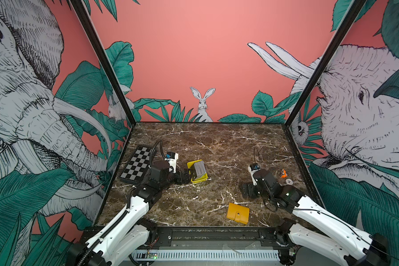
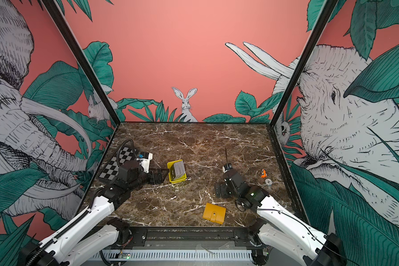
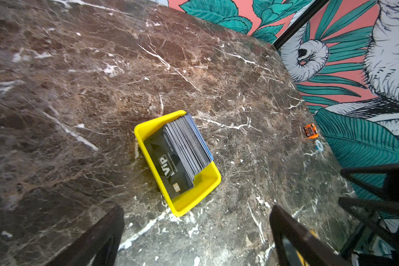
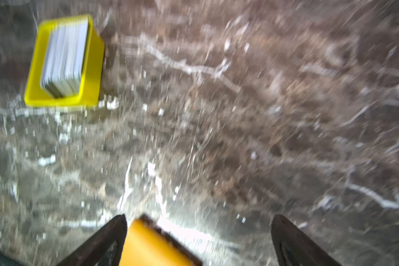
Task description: Put the credit cards into the card holder
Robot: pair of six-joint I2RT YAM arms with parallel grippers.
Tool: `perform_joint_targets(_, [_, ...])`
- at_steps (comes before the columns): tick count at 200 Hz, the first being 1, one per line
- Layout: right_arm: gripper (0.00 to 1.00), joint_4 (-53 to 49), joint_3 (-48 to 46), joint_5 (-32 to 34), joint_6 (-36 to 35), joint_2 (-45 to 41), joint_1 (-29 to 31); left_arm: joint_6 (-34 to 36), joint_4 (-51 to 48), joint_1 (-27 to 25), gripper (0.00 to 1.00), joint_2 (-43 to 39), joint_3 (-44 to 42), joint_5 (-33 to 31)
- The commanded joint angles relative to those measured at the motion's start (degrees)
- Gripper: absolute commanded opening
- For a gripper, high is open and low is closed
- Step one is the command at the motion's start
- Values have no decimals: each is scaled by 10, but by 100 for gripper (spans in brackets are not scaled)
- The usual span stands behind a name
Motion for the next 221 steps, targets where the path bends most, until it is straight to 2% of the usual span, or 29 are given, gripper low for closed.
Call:
perform_joint_targets(1, [94, -57, -11, 3, 62, -10, 46, -41, 12, -20, 99, -1, -16, 4])
perform_joint_targets(16, [91, -83, -14, 22, 87, -16, 70, -60, 35, -29, 99, 2, -29, 12])
perform_joint_targets(46, [89, -101, -33, 16, 119, -38, 99, -94, 69, -32, 99, 10, -46, 32])
perform_joint_targets(99, [73, -102, -64, -15, 139, -50, 123, -101, 40, -31, 99, 1, -40, -10])
perform_joint_targets(123, [67, -78, -72, -48, 130, -44, 129, -107, 69, -31, 99, 17, -43, 26])
perform_joint_targets(144, [66, -76, -74, -55, 127, -41, 144, -118, 73, -31, 99, 24, -45, 22])
perform_joint_targets(167, [66, -96, -75, -47, 135, -36, 156, -136, 66, -31, 99, 18, -53, -18])
perform_joint_targets(194, [64, -124, -80, -28, 164, -39, 165, -129, 75, -31, 99, -2, -56, -25])
perform_joint_targets(221, [63, -128, -93, -45, 191, -57, 170, -117, 64, -31, 99, -18, -54, -29])
